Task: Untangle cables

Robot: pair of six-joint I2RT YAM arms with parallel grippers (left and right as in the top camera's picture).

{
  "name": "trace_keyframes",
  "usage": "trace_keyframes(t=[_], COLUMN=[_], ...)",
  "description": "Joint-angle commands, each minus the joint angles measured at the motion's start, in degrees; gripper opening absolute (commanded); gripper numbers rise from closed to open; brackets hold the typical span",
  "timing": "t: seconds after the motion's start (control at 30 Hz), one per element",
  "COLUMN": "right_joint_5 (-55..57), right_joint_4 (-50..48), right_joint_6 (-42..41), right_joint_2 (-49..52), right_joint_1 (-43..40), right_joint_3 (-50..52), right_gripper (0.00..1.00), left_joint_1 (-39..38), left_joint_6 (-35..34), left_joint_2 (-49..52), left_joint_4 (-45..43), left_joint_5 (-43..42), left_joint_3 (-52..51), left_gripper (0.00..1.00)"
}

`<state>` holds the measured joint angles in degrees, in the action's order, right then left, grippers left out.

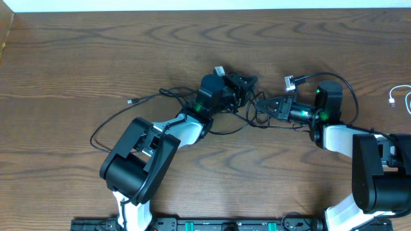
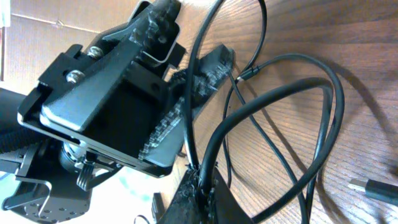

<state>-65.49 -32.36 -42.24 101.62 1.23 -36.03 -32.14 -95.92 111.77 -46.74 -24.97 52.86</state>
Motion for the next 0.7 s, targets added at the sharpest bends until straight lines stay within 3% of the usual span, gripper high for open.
trace_keyframes(t=[0.0,0.13,0.23,0.37,0.53,0.67], right_joint_5=[0.4,0.4,0.5,0.5,0.5,0.5], right_joint_4=[0.2,0.5,0.5,0.5,0.5,0.5], right_joint_6=[1.2,1.2,1.2,1.2,1.2,1.2], right_joint_2=[0.2,0.2,0.2,0.2,0.2,0.2], right_joint_1=[0.3,0.3,0.3,0.3,0.3,0.3], right_joint_3=[-0.3,-0.3,-0.3,-0.3,-0.3,-0.3], right_gripper=[0.01,0.01,0.02,0.02,0.02,0.02], left_joint_1=[0.0,0.1,0.1,0.1,0.1,0.1], left_joint_6=[0.7,0.7,2.1,4.2,4.2,4.4], left_joint_2=[0.9,0.9,0.9,0.9,0.9,0.9], left_joint_4=[-0.3,-0.3,-0.2,1.6,3.6,3.6], left_joint_5=[0.5,-0.1,-1.4,-2.9,-3.0,-2.9], left_joint_3=[1.4,1.4,1.4,1.4,1.4,1.4], left_gripper=[0.19,0.19,0.29,0.3,0.25,0.08])
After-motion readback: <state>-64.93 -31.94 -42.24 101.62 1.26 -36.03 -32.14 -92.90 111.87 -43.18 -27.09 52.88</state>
